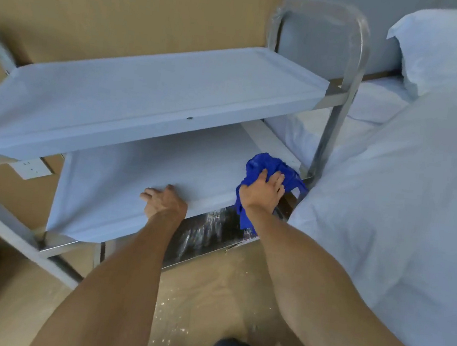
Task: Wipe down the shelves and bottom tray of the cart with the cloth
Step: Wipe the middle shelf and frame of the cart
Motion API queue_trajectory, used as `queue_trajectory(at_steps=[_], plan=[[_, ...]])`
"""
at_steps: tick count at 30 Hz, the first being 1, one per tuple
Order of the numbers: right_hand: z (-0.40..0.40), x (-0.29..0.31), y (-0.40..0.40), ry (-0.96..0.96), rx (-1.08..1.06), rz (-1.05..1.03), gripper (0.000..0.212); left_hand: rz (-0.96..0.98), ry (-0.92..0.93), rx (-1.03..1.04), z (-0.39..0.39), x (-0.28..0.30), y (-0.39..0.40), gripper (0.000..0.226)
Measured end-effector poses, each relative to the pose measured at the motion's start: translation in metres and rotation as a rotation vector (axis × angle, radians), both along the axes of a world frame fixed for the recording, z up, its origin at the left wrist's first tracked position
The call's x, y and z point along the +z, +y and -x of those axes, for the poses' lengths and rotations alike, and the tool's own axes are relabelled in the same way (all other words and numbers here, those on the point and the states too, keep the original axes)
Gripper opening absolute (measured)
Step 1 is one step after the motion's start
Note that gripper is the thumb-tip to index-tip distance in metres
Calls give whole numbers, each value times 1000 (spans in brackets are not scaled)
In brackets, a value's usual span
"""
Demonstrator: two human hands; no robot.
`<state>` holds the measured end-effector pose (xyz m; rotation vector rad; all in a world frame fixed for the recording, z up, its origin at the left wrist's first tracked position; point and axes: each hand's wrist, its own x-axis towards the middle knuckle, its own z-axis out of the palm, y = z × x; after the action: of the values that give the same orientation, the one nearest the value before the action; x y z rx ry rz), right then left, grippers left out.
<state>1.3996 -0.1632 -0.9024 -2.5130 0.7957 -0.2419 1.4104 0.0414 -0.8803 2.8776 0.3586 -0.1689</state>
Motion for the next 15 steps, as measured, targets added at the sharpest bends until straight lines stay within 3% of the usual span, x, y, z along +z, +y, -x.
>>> queue_trajectory(at_steps=[4,8,12,15], plan=[[-35,3,-62,119,37,85,75,-81,51,69,-26,-7,-2,45],[-67,2,-74,225,49,193,81,-188,121,64,-49,-12,-4,44],[-84,20,-26,288,154,147,92,-201,153,71,-46,-6,-8,45],[-83,15,65,195,445,137,85,-153,141,90,-45,-5,-10,41]])
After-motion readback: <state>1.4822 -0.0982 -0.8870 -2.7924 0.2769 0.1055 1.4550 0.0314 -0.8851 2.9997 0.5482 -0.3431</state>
